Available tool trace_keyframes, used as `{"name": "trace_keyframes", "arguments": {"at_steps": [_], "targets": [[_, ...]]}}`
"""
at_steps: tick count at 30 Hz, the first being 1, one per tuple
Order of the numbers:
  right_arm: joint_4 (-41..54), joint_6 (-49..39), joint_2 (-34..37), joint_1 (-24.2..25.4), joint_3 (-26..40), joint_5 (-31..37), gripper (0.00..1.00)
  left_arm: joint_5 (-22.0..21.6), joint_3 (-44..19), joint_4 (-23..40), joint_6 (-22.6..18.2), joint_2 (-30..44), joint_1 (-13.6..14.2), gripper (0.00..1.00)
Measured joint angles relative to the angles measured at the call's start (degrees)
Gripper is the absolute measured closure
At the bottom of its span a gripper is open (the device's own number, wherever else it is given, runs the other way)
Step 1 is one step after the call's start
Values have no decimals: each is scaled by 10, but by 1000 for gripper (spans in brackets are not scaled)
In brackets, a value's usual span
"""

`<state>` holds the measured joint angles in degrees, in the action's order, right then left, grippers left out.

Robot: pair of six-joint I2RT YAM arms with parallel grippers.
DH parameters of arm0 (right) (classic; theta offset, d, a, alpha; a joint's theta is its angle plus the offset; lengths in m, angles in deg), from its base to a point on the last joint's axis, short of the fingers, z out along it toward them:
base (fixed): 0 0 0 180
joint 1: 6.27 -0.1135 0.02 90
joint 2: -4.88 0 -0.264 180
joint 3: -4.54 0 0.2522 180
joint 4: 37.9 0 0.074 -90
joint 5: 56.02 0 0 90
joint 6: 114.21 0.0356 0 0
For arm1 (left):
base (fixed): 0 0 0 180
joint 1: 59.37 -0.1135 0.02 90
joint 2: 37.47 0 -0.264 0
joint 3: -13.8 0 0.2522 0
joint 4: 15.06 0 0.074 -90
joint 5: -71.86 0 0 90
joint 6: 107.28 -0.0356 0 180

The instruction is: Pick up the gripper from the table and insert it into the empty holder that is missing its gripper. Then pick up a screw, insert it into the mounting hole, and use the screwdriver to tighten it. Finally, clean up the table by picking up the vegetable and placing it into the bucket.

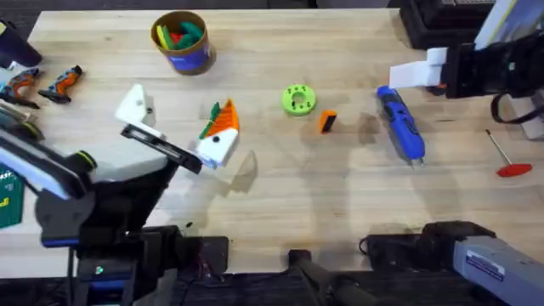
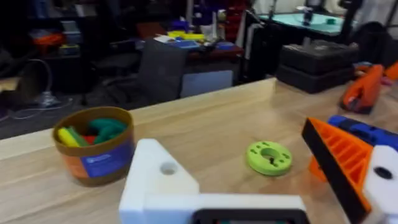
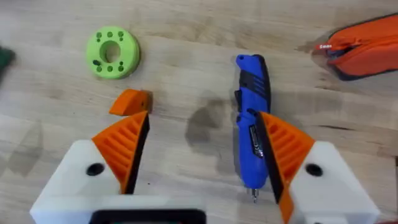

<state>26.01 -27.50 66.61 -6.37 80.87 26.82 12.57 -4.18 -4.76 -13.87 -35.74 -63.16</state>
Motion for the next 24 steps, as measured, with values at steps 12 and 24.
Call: {"name": "trace_keyframes", "arguments": {"at_steps": [12, 24], "targets": [[0, 0, 0, 0, 0, 0, 22, 142, 32, -11, 5, -12, 10, 15], [0, 0, 0, 0, 0, 0, 22, 295, 34, -51, 6, -11, 14, 15]]}}
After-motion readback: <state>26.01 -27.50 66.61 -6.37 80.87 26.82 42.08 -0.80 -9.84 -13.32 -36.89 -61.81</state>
